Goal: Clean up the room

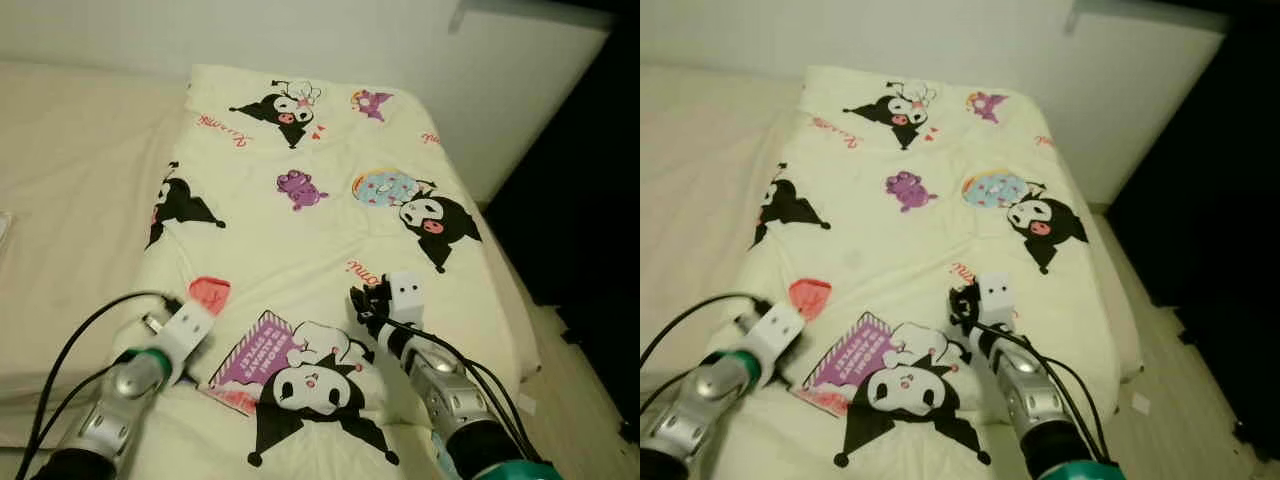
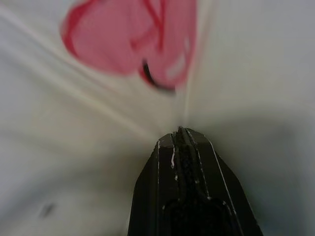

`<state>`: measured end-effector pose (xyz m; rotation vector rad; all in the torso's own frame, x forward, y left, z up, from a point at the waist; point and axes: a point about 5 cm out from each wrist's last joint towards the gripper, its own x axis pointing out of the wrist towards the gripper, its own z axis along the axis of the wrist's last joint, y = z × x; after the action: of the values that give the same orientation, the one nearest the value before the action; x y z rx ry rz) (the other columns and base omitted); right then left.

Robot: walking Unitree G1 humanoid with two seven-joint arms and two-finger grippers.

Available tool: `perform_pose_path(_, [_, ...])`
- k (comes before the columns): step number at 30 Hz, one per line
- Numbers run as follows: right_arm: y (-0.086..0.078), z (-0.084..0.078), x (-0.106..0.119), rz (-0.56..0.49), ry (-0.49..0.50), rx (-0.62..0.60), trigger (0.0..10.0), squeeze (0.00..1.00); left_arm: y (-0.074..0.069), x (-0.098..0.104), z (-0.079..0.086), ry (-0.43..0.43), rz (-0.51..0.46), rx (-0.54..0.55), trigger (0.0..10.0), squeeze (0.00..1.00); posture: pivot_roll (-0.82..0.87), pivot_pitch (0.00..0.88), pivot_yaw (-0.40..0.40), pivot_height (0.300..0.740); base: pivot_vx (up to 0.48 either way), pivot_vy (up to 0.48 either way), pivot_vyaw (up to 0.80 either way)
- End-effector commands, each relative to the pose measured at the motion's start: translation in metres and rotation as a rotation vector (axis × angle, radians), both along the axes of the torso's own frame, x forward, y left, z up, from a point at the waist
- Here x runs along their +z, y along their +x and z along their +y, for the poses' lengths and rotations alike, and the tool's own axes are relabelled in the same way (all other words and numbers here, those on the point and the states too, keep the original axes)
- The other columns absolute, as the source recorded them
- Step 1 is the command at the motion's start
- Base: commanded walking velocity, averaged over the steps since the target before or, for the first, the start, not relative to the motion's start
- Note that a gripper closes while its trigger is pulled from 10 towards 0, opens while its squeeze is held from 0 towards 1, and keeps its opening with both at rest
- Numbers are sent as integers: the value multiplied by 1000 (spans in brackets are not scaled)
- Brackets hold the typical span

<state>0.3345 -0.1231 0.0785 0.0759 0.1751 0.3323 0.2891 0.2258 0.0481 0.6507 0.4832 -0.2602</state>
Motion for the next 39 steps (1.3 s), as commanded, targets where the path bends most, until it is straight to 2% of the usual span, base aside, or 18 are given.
perform_pose_path(1, [-1,-4,-5,15,1,-28,10000,0,-17,-20,12,47,121,32,10000,0,181,0,-93,558,0,0,0])
perform_pose_path(4, [0,-3,-6,11,0,-38,10000,0,-21,-24,21,81,145,54,10000,0,187,0,-101,558,0,0,0])
perform_pose_path(6, [0,-3,-7,10,2,-53,10000,0,-21,-22,25,94,121,72,10000,0,191,0,-111,558,0,0,0])
perform_pose_path(7, [0,-3,-8,5,9,-66,10000,0,-15,-13,24,92,30,78,10000,0,195,0,-116,558,0,0,0])
perform_pose_path(8, [0,-3,-8,5,9,-66,10000,0,-15,-13,24,92,30,78,10000,0,195,0,-116,558,0,0,0])
perform_pose_path(9, [-1,-3,-8,-9,24,-80,10000,0,-6,2,18,32,-106,90,10000,0,198,0,-121,558,0,0,0])
perform_pose_path(10, [-1,-3,-8,-9,24,-80,10000,0,-6,2,18,32,-106,90,10000,0,198,0,-121,558,0,0,0])
perform_pose_path(12, [-3,-2,-8,-26,62,-104,10000,0,4,35,0,-147,-323,121,10000,0,196,0,-120,558,0,0,0])
perform_pose_path(13, [-3,-2,-8,-26,62,-104,10000,0,4,35,0,-147,-323,121,10000,0,196,0,-120,558,0,0,0])
perform_pose_path(14, [-4,-2,-8,-29,73,-112,10000,0,5,43,-5,-205,-369,131,10000,0,196,0,-120,558,0,0,0])
perform_pose_path(16, [-4,-2,-8,-29,73,-112,10000,0,5,43,-5,-205,-369,131,10000,0,196,0,-120,558,0,0,0])
perform_pose_path(17, [-5,-1,-8,-33,76,-113,10000,0,4,51,-10,-250,-416,138,10000,0,193,0,-121,558,0,0,0])
perform_pose_path(18, [-5,-1,-8,-33,76,-113,10000,0,4,51,-10,-250,-416,138,10000,0,193,0,-121,558,0,0,0])
perform_pose_path(20, [-7,0,-10,-42,52,-121,10000,0,6,69,-15,-307,-559,200,10000,0,193,0,-123,558,0,0,0])
perform_pose_path(21, [-7,0,-10,-42,52,-121,10000,0,6,69,-15,-307,-559,200,10000,0,193,0,-123,558,0,0,0])
perform_pose_path(22, [-7,0,-10,-48,46,-129,10000,0,7,74,-16,-322,-603,223,10000,0,193,0,-123,558,0,0,0])
perform_pose_path(27, [-6,-4,-7,-66,107,-202,10000,0,7,81,-18,-308,-663,216,10000,0,193,0,-129,573,0,0,0])
perform_pose_path(39, [-4,-2,-5,-54,126,-241,10000,0,5,75,-16,-322,-630,276,10000,0,185,0,-120,613,0,0,0])
